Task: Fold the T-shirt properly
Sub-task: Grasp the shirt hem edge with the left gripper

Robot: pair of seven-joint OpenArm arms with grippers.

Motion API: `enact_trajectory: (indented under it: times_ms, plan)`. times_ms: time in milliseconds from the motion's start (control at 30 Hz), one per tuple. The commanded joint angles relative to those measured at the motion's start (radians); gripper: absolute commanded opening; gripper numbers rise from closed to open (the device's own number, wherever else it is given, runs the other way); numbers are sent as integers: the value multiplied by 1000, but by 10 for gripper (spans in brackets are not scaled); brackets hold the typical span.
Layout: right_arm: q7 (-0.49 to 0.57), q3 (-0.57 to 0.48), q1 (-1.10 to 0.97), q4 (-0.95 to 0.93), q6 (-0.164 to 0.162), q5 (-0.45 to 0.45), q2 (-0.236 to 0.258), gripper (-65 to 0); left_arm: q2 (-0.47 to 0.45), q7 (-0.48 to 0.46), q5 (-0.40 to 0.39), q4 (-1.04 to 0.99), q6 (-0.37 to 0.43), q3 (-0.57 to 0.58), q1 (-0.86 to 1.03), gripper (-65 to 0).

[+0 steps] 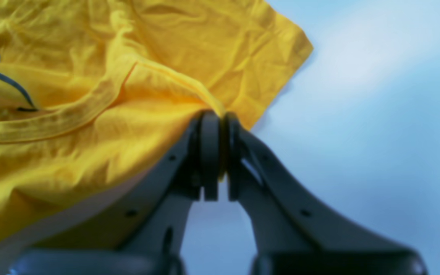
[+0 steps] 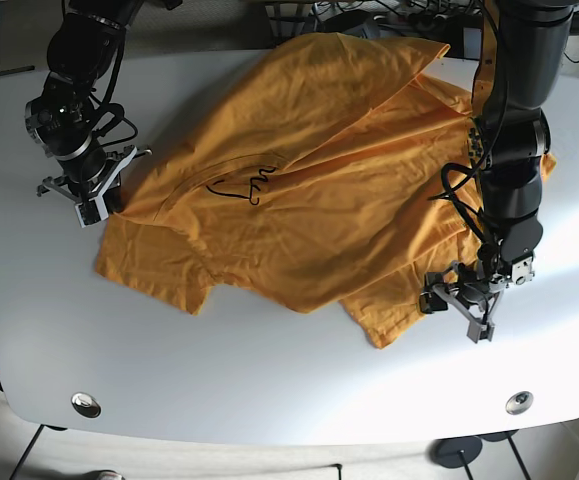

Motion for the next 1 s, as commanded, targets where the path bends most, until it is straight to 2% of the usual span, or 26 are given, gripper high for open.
enact_trajectory:
  times_ms: [33, 100, 200, 267, 300, 367, 567, 600, 633, 767, 800, 933, 1000]
  plan:
    - [28, 4, 10, 20, -1, 18, 7, -631, -34, -6, -6, 10, -3, 21, -25, -219]
    - [28, 4, 10, 15, -1, 18, 7, -631, -57, -6, -7, 10, -12, 49, -8, -218]
    - [30, 4, 10, 17, 2, 18, 7, -631, -58, 4, -7, 11, -124, 93, 16, -221]
    - [30, 4, 10, 15, 2, 18, 7, -631, -53, 44, -7, 16, -183, 115, 33, -221]
    - [30, 4, 15, 15, 2, 18, 7, -631, -50, 69, -7, 18, -237, 129, 38, -221]
    - [30, 4, 22, 15, 2, 18, 7, -631, -20, 107, -9, 18, -237, 136, 39, -222]
    - [30, 4, 25, 15, 2, 18, 7, -631, -14, 179, -9, 18, -237, 136, 39, -225]
    - [30, 4, 25, 15, 2, 18, 7, -631, -14, 179, -9, 18, -237, 136, 41, -246]
    - [30, 4, 25, 15, 2, 18, 7, -631, -14, 176, -9, 18, -237, 136, 41, -293]
    - [30, 4, 25, 15, 2, 18, 7, -631, -14, 159, -4, 18, -237, 136, 59, -633]
    - [30, 4, 25, 15, 2, 18, 7, -631, -14, 147, -4, 18, -237, 136, 59, -650]
    - [30, 4, 36, 15, 0, 18, 7, -631, -18, 142, -38, 19, -237, 101, 56, -650]
    - [30, 4, 39, 15, 0, 18, 8, -631, -29, 195, -70, 77, -237, 41, 53, -650]
